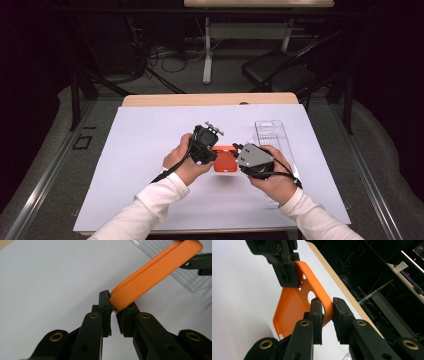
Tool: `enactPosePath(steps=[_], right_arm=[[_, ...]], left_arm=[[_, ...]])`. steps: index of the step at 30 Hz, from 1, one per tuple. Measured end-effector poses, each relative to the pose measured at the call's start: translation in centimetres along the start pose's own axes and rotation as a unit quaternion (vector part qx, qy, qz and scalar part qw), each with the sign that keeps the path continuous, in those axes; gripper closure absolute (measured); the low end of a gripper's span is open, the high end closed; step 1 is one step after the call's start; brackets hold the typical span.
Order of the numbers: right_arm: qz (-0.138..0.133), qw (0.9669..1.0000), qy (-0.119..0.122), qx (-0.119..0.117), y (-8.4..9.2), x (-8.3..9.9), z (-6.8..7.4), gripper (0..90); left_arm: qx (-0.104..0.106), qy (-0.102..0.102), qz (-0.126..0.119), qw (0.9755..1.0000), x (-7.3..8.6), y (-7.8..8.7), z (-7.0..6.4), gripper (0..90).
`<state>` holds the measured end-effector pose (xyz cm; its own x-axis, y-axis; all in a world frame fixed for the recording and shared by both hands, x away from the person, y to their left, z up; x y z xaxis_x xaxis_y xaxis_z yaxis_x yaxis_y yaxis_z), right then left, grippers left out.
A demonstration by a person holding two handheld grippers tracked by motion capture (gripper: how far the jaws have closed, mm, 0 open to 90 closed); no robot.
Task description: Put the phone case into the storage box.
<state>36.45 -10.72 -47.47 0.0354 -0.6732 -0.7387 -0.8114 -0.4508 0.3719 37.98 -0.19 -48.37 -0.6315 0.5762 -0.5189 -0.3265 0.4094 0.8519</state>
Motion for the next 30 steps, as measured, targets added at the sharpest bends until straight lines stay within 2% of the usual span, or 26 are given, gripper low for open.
enactPosePath(steps=[7, 18, 30], right_arm=[[0.007, 1.0, -0.004, 0.006, -0.03, 0.04, 0.03, 79.6], [-0.001, 0.9998, 0.013, 0.017, 0.11, -0.05, -0.02, 80.3], [-0.01, 0.9998, 0.005, 0.015, 0.2, -0.09, -0.32, 80.5]], left_arm=[[0.007, 0.003, 0.0, 1.0, 0.05, -0.13, -0.06, 81.5], [0.021, 0.002, -0.006, 0.9998, 0.17, 0.0, -0.21, 80.6], [0.028, -0.004, -0.018, 0.9994, 0.11, 0.2, -0.11, 74.1]])
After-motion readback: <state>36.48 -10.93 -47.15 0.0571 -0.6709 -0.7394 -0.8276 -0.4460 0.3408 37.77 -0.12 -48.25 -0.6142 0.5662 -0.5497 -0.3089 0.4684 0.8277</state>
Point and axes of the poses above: each handheld gripper's, and its own axes: y roughly backward along the jaws, x roughly out of its underside, z roughly to its left, the point moved 8 cm from there along -y, roughly forward along the jaws, and after that the axes turned 7 degrees about x, right-handed, at the moved point
